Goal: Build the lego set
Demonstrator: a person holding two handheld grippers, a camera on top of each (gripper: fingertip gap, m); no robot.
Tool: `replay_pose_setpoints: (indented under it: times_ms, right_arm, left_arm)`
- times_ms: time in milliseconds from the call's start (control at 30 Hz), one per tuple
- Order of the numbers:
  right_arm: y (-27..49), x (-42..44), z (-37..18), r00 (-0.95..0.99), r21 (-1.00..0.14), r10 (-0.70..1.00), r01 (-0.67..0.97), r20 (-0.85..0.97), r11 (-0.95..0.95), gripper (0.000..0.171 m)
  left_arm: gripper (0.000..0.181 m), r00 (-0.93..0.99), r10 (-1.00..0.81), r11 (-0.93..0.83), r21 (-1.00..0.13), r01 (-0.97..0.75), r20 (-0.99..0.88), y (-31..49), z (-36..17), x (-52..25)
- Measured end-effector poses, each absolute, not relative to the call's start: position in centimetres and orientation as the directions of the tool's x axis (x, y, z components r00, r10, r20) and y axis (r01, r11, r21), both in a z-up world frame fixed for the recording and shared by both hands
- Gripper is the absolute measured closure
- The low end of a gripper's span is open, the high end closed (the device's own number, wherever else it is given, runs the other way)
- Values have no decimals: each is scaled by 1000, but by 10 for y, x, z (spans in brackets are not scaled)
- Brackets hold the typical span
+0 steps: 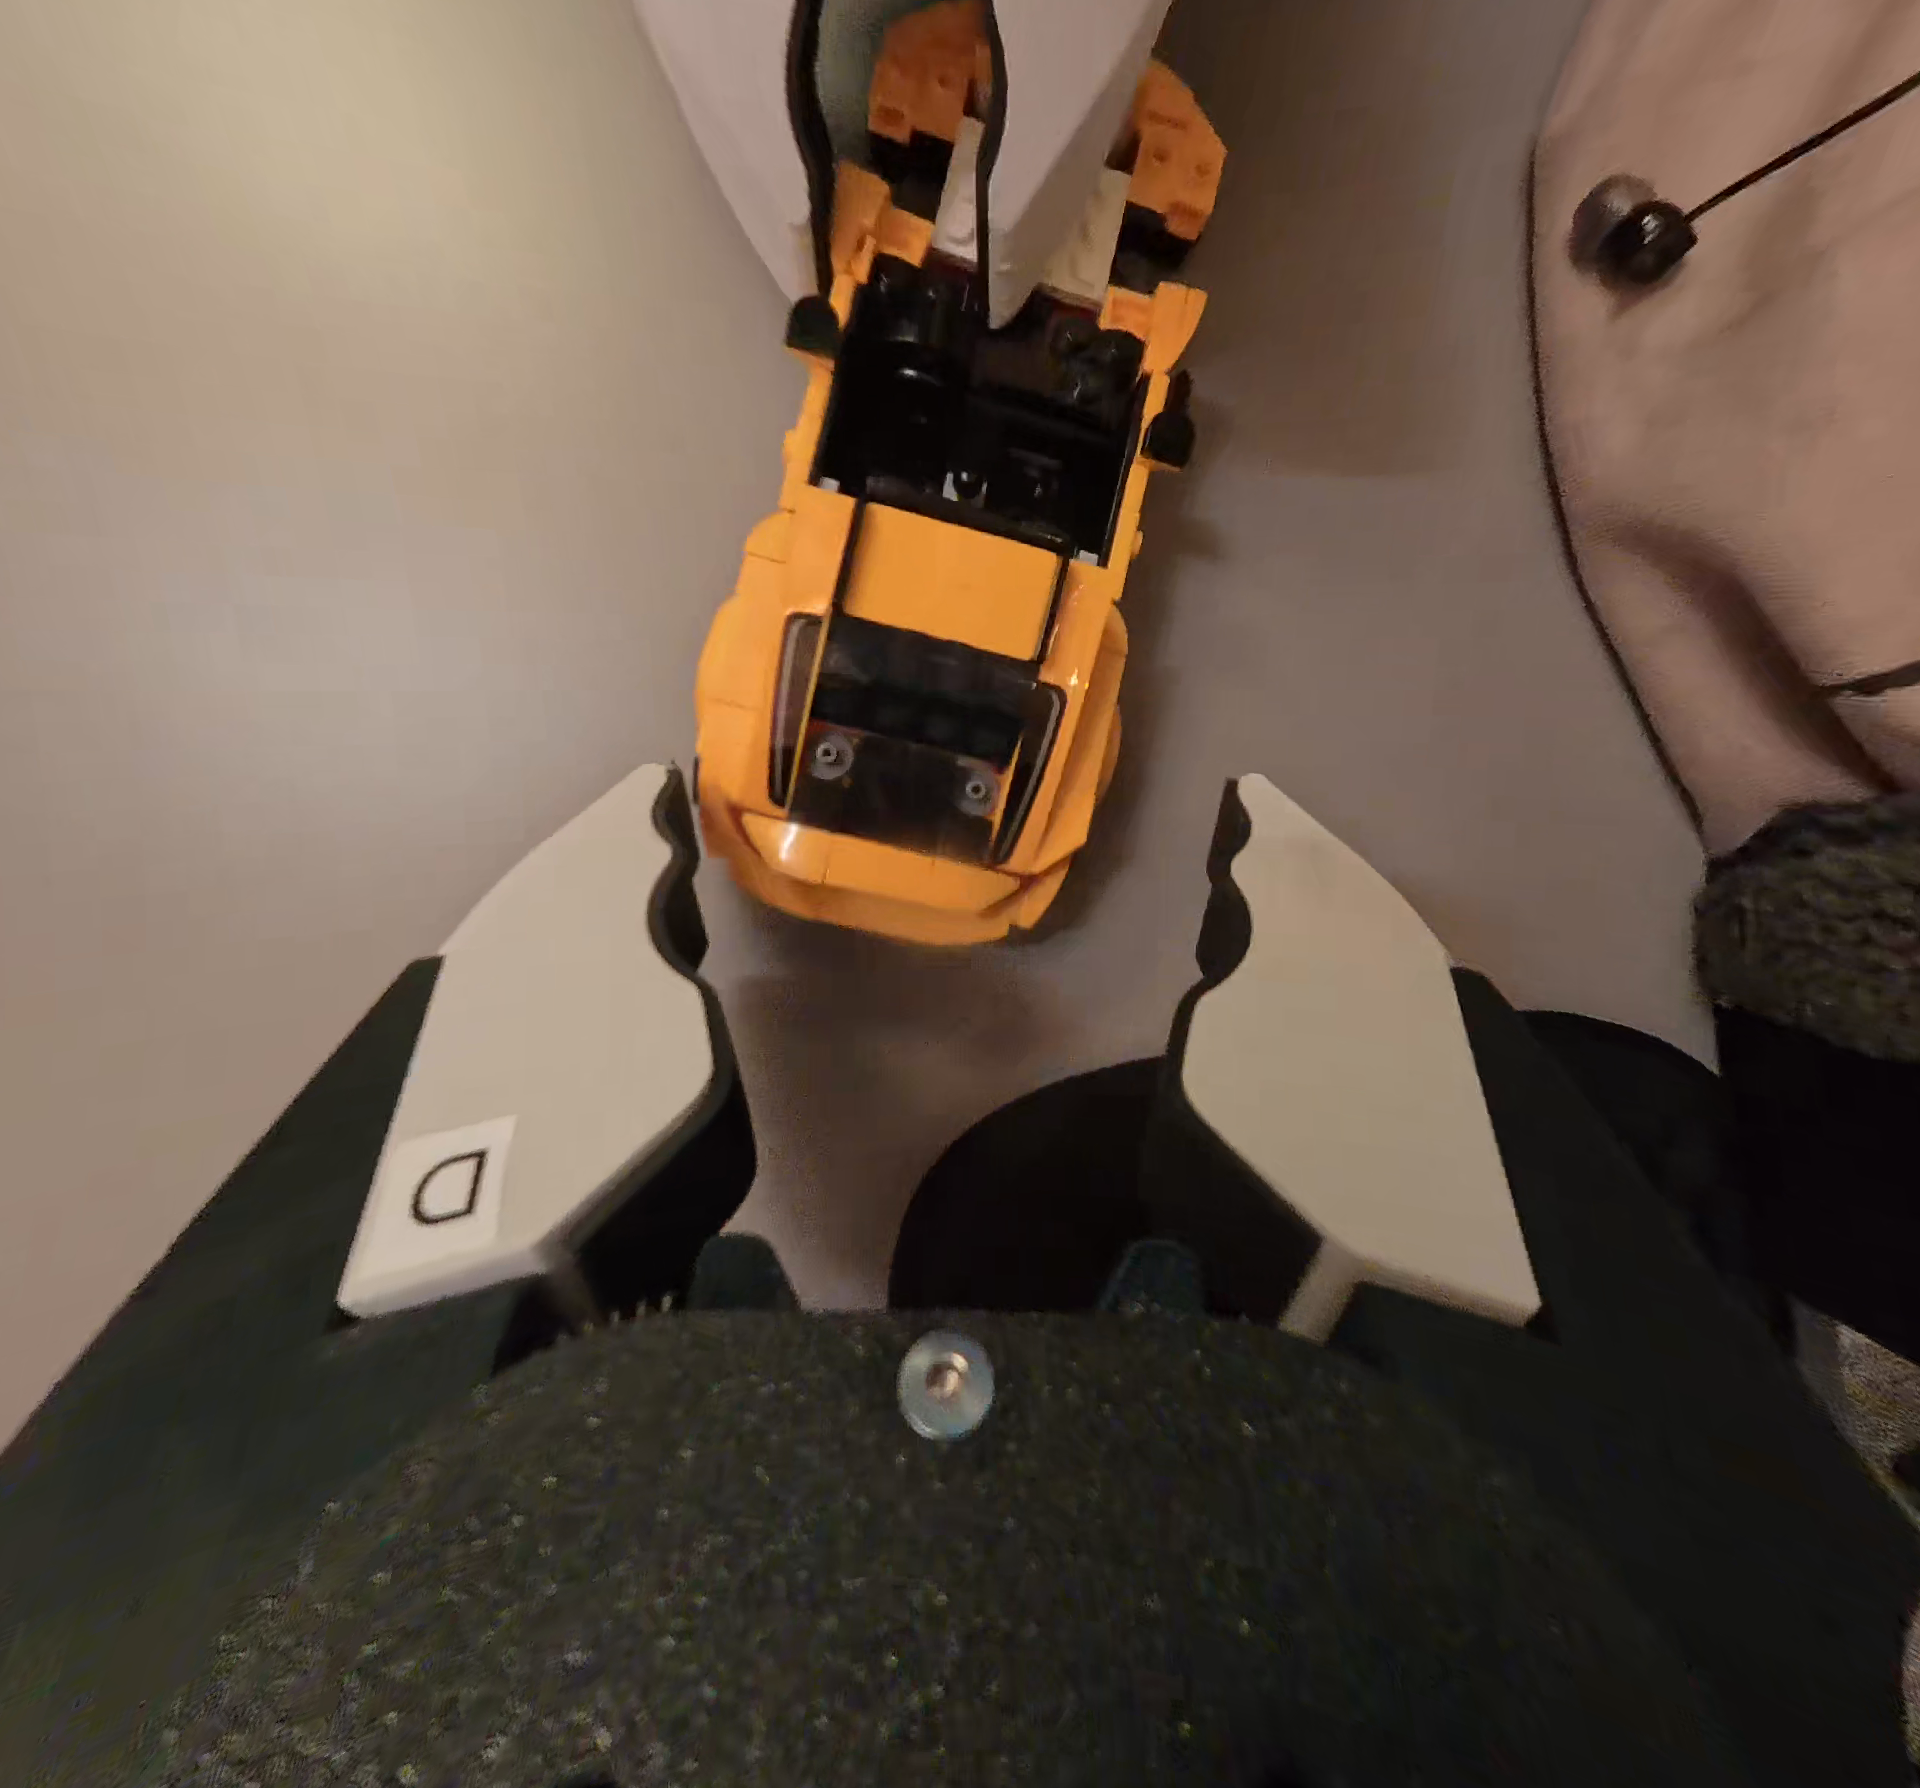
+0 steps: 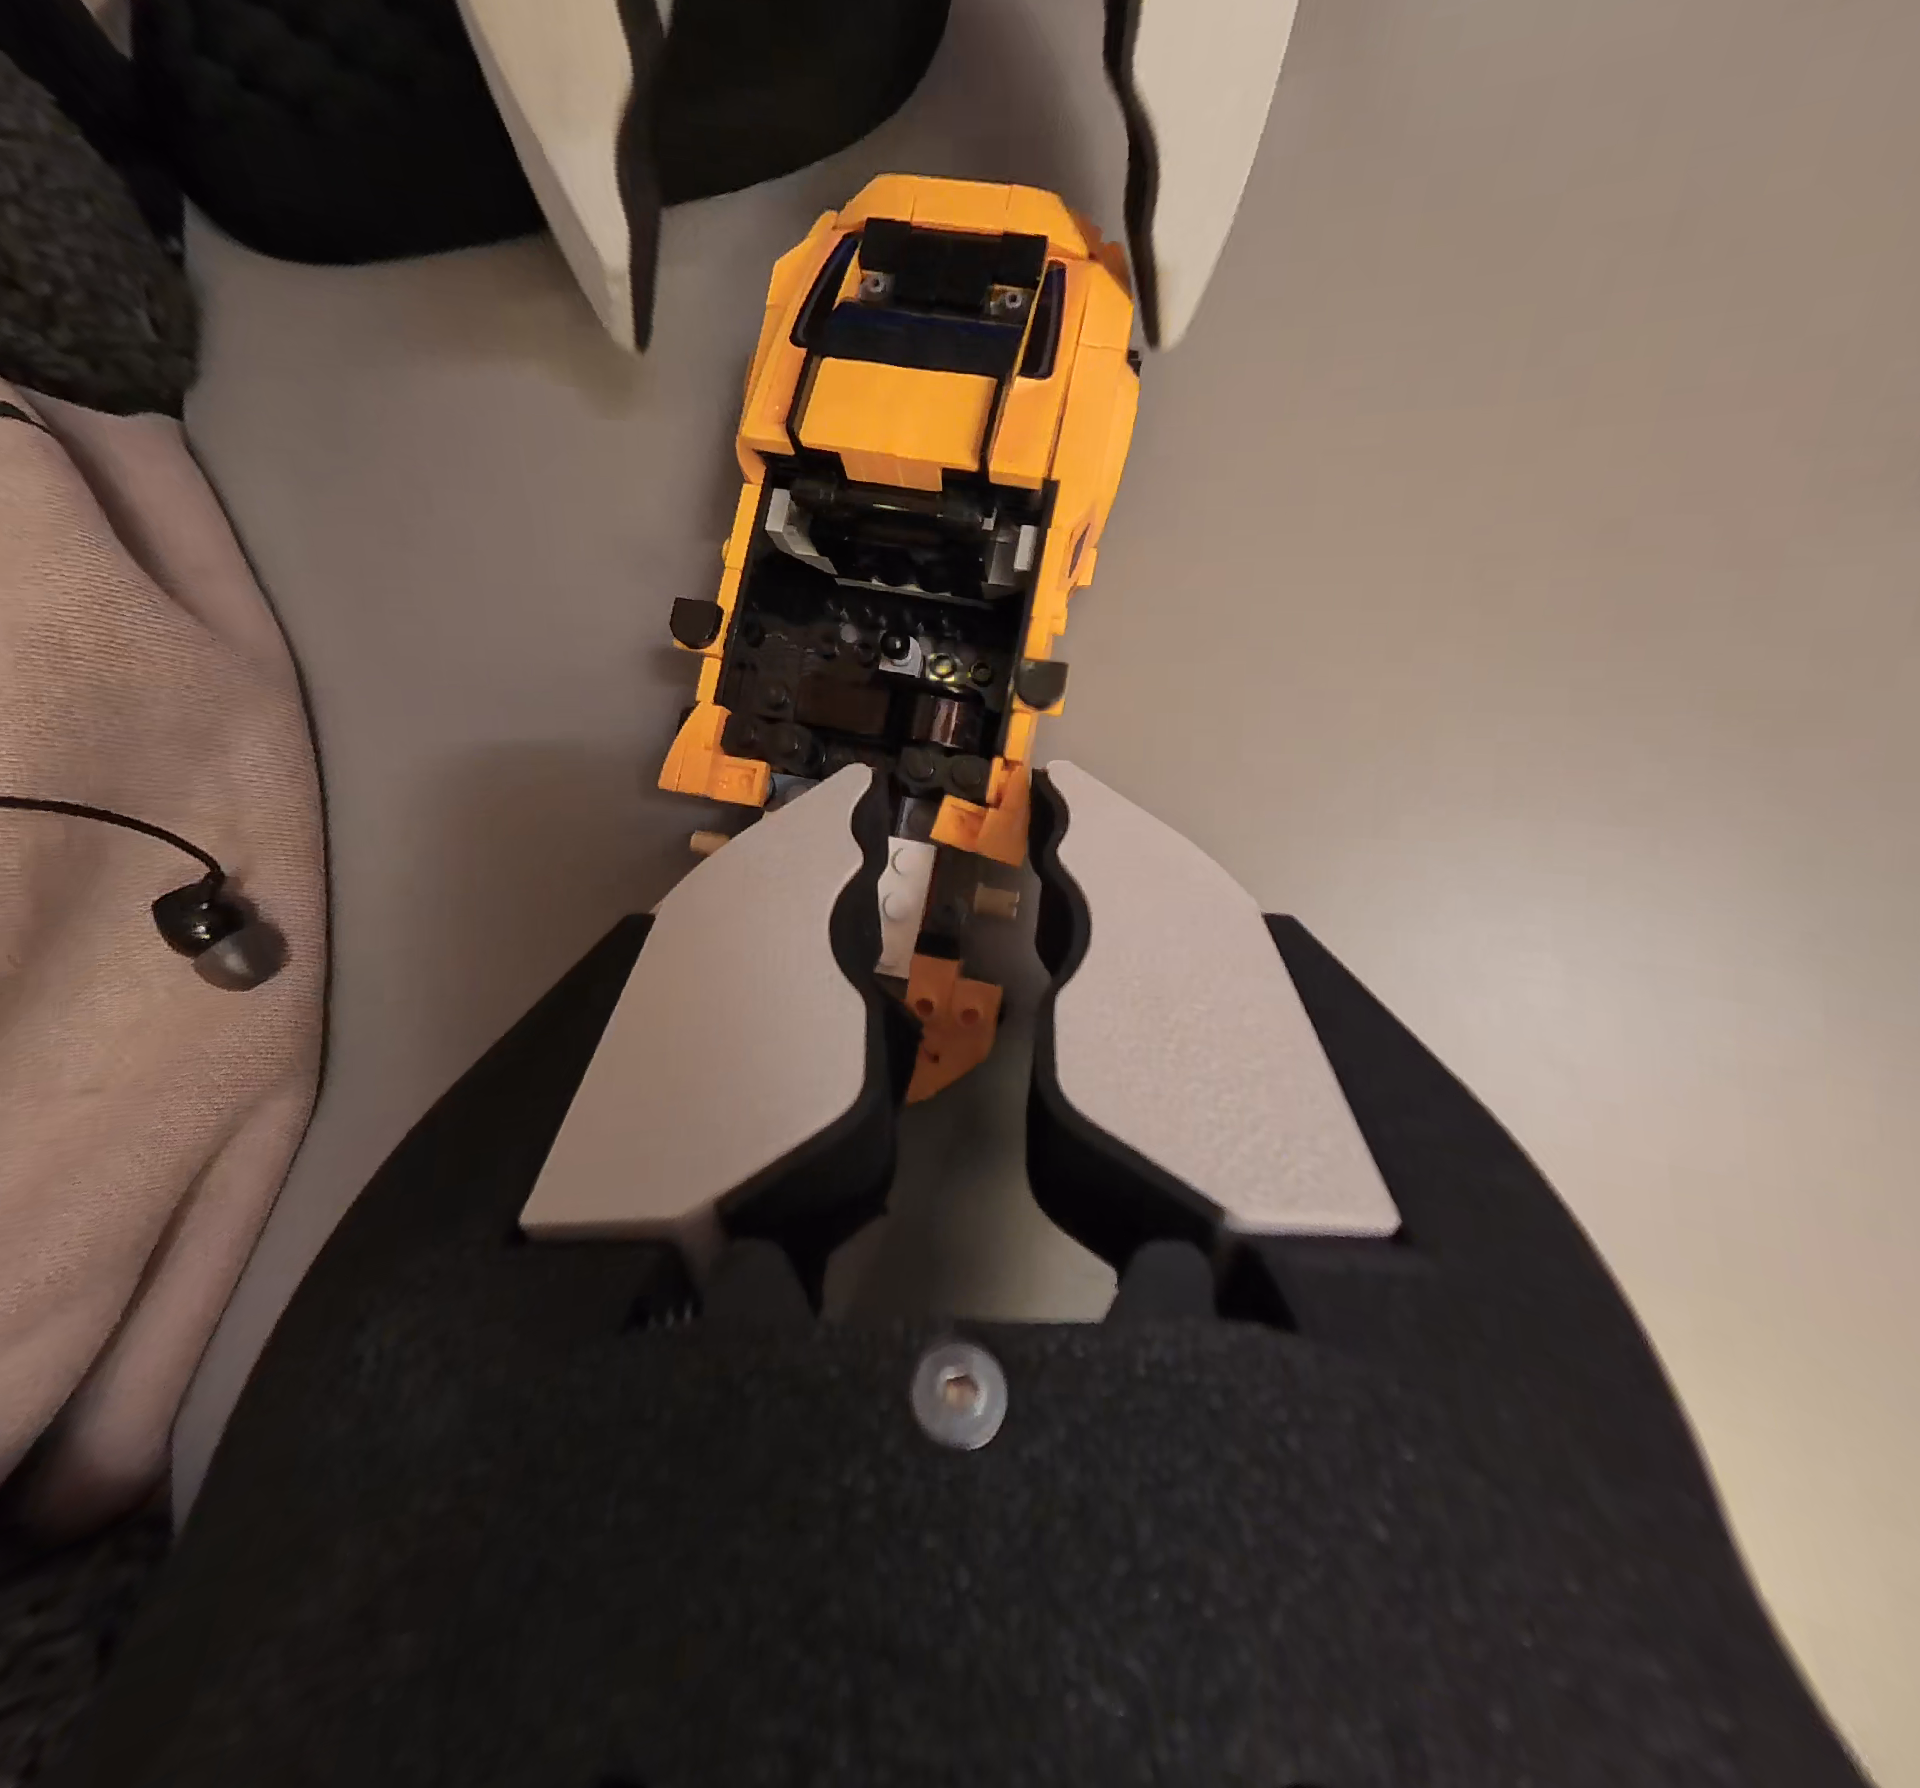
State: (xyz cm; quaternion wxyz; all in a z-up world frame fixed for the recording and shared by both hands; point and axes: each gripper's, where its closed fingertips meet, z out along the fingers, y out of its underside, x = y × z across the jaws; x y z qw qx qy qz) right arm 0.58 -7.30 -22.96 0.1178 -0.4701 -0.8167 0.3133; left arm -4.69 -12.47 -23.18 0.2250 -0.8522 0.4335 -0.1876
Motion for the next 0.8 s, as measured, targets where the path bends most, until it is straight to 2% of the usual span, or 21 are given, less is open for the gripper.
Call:
replay_pose_setpoints:
  times_ms: [67,167,800]
  right_arm:
    - [-74,6,-231,-531,-610,841,701,-102,368,146]
    - [-75,6,-231,-524,-601,845,710,-102,368,146]
    - [-66,10,-236,-612,-566,786,680,-87,466,149]
  left_arm:
    - [87,562,-821,-517,-557,-650,106,-121,-237,-45]
    - [102,600,-795,-531,-580,-618,87,-113,-238,-46]
    - [103,653,-753,-546,-632,-549,83,-107,-241,-38]
